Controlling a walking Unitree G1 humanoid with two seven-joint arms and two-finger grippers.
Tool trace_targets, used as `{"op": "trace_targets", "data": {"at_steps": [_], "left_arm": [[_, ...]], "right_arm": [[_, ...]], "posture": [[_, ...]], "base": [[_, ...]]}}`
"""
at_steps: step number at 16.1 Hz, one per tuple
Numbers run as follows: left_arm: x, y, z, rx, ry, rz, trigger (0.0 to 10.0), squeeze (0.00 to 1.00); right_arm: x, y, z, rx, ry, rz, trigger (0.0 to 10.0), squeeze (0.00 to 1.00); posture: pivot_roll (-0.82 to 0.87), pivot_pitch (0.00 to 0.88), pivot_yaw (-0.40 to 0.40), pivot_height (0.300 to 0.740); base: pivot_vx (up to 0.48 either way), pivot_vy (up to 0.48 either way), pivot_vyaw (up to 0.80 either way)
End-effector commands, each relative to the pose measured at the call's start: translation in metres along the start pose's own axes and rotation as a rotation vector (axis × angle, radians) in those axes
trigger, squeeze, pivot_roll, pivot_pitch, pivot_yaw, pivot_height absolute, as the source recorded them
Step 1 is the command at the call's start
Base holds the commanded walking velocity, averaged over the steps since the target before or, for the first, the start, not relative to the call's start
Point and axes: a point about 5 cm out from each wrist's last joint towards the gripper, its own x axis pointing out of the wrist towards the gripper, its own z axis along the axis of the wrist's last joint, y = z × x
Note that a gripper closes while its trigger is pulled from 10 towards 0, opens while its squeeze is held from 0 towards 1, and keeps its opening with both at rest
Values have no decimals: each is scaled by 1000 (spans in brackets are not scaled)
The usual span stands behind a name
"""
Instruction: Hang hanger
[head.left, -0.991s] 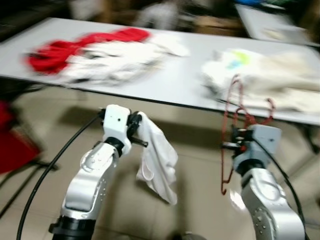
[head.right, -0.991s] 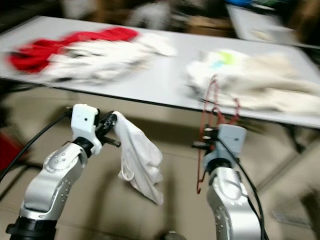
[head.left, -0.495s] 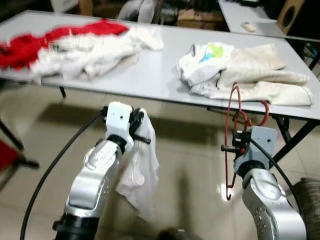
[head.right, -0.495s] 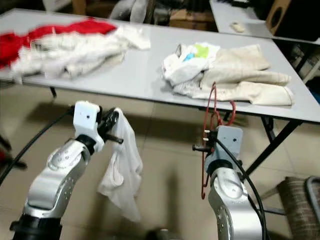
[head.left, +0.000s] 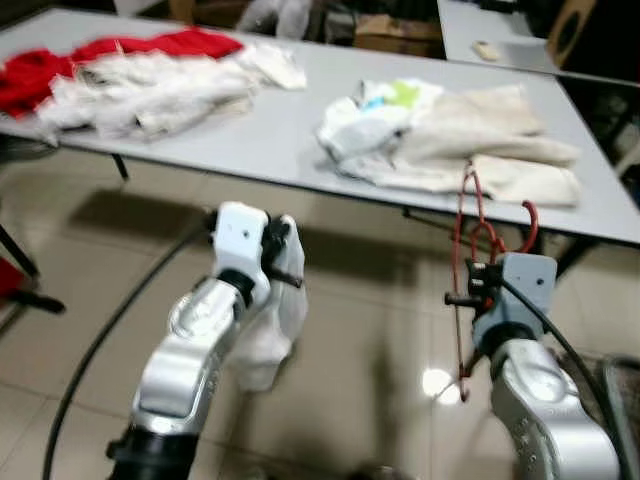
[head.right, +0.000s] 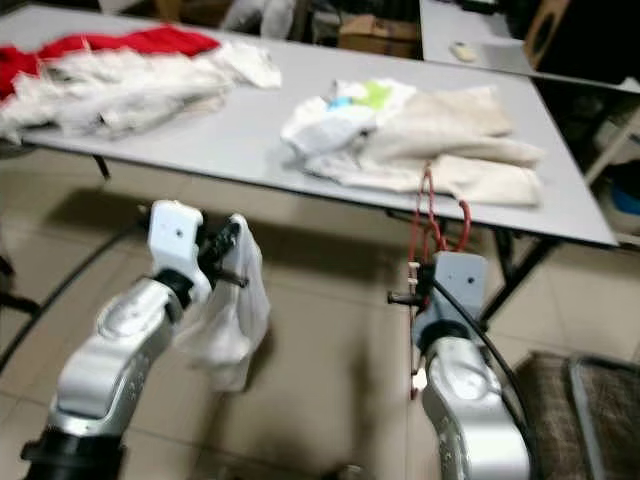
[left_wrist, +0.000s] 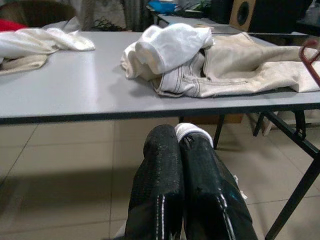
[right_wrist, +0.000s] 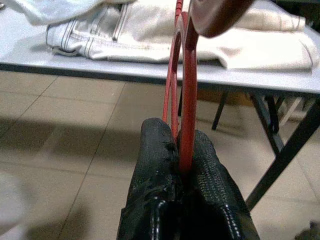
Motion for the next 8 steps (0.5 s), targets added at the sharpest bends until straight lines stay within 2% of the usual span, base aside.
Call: {"op": "trace_targets", "data": {"at_steps": [1,2,3,7,8], "left_arm": [[1,0,7,7,-28,-2,10000,0],[1,0,7,-13,-26,-3,10000,0],[1,1,7,-21,-27,1,10000,0],[4,4,12,-39,-55,-13,10000,0],[6,5,14,-43,-62,-13,10000,0]], "right_arm": [[-1,0,1,7,0,-1,10000,0],[-2,1,0,13,7,-1,10000,0],[-2,1,0,11,7,1,10000,0],[-2,-1,2,13,6,2,10000,0],[-1,-1,3,5,2,8,10000,0]], "posture": [[-15,64,-1,740],[-16,63,1,740],[-16,64,1,740],[-18,57,2,740],[-20,55,4,740]], "base": [[0,-356,0],[0,0,0],[0,0,-563],[0,0,-800],[266,0,-800]]}}
